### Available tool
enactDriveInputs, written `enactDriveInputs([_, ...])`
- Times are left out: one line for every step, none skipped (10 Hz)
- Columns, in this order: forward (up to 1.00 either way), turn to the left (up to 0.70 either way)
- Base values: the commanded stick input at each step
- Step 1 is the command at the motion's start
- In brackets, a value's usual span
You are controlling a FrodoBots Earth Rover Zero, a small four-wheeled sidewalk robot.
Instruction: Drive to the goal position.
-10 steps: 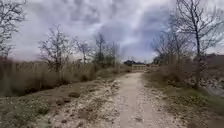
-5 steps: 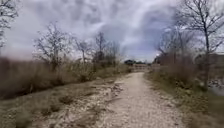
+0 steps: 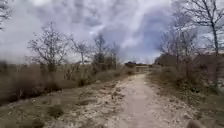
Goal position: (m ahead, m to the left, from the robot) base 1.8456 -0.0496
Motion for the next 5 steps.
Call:
enactDriveInputs([0.7,0.0])
enactDriveInputs([0.7,0.0])
enactDriveInputs([0.7,0.0])
enactDriveInputs([0.7,0.0])
enactDriveInputs([0.7,0.0])
